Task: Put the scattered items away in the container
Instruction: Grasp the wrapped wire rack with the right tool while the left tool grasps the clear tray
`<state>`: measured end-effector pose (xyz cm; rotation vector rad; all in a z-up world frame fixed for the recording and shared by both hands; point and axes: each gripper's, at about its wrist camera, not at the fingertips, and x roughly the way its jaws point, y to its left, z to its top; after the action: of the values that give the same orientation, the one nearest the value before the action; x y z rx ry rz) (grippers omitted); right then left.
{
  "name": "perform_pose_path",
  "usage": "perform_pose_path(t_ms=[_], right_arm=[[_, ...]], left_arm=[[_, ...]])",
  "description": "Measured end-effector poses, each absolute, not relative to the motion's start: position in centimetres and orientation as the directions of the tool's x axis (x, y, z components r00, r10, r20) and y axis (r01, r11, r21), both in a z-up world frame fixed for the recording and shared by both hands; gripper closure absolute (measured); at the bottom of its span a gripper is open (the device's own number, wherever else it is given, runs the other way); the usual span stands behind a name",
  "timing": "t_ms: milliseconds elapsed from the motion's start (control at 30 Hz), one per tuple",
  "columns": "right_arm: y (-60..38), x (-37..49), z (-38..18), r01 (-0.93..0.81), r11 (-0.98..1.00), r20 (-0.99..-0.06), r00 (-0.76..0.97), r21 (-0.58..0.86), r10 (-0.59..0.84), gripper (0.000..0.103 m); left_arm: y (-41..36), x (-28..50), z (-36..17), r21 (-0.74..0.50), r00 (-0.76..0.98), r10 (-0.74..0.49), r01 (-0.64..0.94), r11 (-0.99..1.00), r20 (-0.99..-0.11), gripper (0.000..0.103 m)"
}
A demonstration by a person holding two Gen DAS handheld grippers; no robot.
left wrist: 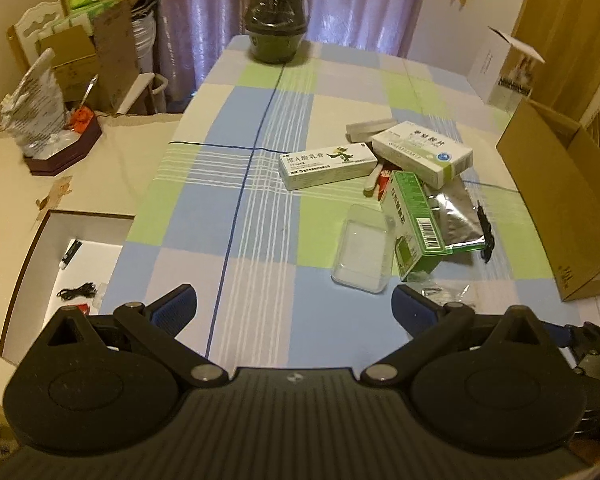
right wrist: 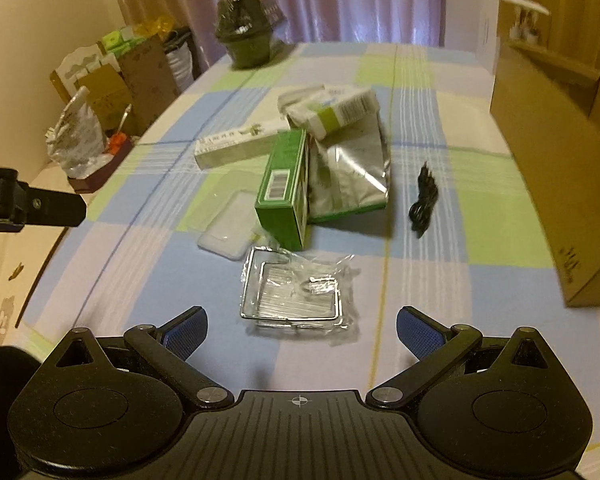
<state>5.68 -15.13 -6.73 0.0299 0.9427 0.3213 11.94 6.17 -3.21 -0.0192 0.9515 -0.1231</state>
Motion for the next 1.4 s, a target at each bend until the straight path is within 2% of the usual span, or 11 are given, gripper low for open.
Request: perform_pose_path(t_ms=[133, 400, 833, 867, 900, 1400], right_arm=[[-14.3, 6.8, -8.4, -0.246, 0.955, -0.8, 0.533, 0.165, 0.276, 0.0], [-13.3, 8.0, -10.5, -0.236, 0.965, -0.813, 0.535, 0.115, 0.228, 0.0], [-13.0, 8.4, -11.0, -0.262, 0.962, -0.81, 0.545, 0.083, 0.218, 0.0], [-13.0, 8.4, -11.0, -0.265, 0.96, -0.809, 0.544, 0.085, 0.222, 0.003], [-13.1, 8.5, -10.9, -0.276, 0.956, -0.809, 0.538, 0.096, 0.237, 0.028], [-18.2, 8.2, -9.9, -0.216, 0.972, -0.814, 0.546, 0.09, 0.197, 0.028]], left_arm=[[5.6, 13.6, -4.5, -0.026, 0.541, -0.101, 0.143, 0.989, -0.835, 0.001], [5.4, 15.8, -6.3, -0.028, 0.51, -0.119, 0.182, 0.983, -0.852, 0.001], [5.0, 17.3, -7.4, -0.017, 0.499, -0.122, 0.21, 0.978, -0.858, 0.001], [4.9, 17.4, -7.5, -0.016, 0.497, -0.123, 0.216, 0.976, -0.859, 0.001], [4.7, 17.4, -7.7, -0.016, 0.494, -0.127, 0.222, 0.975, -0.86, 0.001], [-0.6, 20.7, -10.6, 0.013, 0.462, -0.204, 0.423, 0.906, -0.863, 0.001]])
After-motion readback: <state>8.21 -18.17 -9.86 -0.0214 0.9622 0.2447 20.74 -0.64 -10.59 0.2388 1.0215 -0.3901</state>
